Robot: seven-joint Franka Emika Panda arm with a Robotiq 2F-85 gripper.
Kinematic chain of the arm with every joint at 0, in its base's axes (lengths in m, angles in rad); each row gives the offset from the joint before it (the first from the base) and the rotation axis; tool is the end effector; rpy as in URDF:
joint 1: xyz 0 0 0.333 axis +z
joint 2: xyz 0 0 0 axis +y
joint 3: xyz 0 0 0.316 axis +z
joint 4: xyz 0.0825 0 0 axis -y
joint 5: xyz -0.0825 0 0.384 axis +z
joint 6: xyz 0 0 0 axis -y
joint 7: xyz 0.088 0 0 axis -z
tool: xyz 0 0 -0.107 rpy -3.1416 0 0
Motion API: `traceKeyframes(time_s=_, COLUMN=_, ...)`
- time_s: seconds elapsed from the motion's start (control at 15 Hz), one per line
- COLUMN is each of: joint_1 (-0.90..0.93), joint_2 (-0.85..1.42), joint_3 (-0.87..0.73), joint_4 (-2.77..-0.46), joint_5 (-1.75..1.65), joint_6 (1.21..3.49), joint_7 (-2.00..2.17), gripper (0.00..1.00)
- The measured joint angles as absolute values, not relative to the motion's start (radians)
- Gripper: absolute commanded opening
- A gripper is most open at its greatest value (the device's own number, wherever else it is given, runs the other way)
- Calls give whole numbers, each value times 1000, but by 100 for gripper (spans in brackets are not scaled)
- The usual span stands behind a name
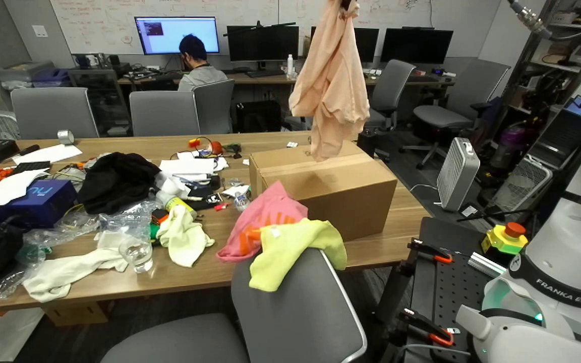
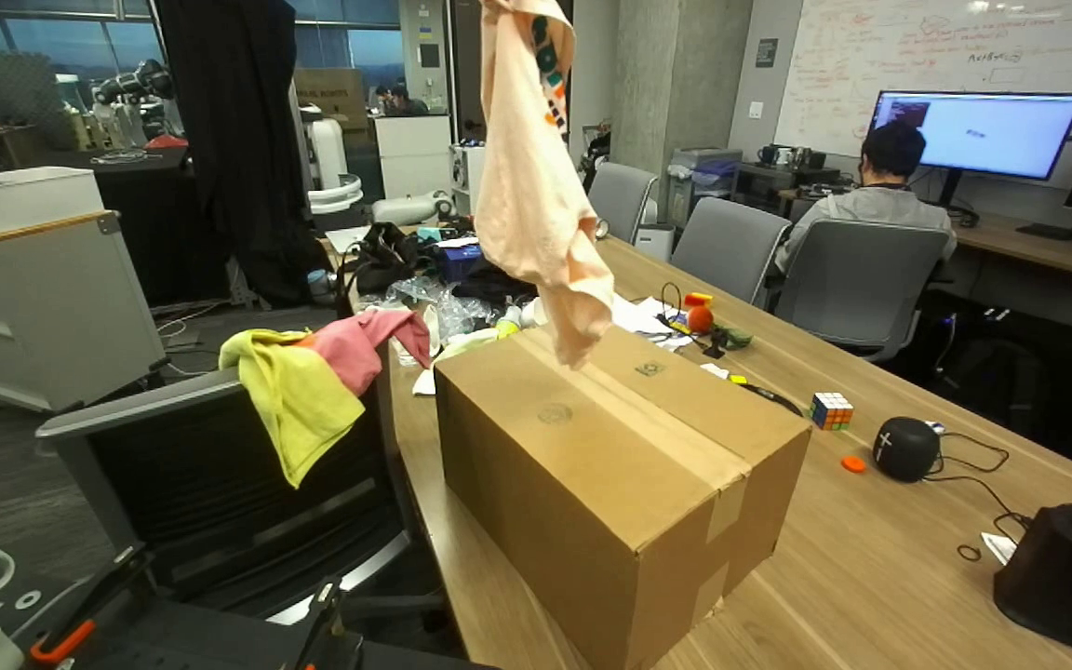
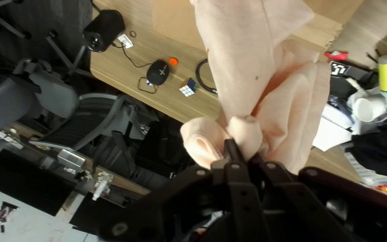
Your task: Move the shirts from the chair on to the box
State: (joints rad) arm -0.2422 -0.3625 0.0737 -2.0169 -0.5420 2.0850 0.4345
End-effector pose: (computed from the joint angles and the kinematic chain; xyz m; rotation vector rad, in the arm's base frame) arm 0.4700 -0.0999 0.6546 2.5173 -0.5552 0.6504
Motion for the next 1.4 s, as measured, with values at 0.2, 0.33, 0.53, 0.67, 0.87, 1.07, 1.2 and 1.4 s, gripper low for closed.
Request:
traceKeyframes(time_s=0.2, joint_1=-267, joint_2=-293, joint_3=69, joint_4=-1995, joint_5=-638, joint_6=2070, joint_7=510, gripper=1)
traceKeyframes(time_s=0.33, joint_1=-270, joint_2=-251, joint_3=62, joint_4=-1983, joint_5=-701, joint_6=2055, joint_7=569, gripper=1)
traceKeyframes(time_s=0.53, joint_1=-269, joint_2=-195, joint_3=39, joint_4=-1959, joint_5=-782, joint_6=2024, joint_7=655, gripper=1)
traceKeyframes(time_s=0.67, joint_1=-268, joint_2=-164, joint_3=16, joint_4=-1937, joint_5=-829, joint_6=2005, joint_7=707, gripper=1)
traceKeyframes(time_s=0.87, joint_1=-265, joint_2=-129, joint_3=-23, joint_4=-1902, joint_5=-872, joint_6=1978, joint_7=765, gripper=32)
traceKeyframes(time_s=1.07, joint_1=-253, joint_2=-113, joint_3=-48, joint_4=-1888, joint_5=-876, joint_6=1968, joint_7=764, gripper=52)
traceKeyframes(time_s=1.2, joint_1=-239, joint_2=-111, joint_3=-55, joint_4=-1889, joint_5=-876, joint_6=1966, joint_7=759, gripper=68)
traceKeyframes(time_s=1.4, joint_1=-216, joint_2=-111, joint_3=-56, joint_4=-1899, joint_5=-876, joint_6=1964, joint_7=724, gripper=90)
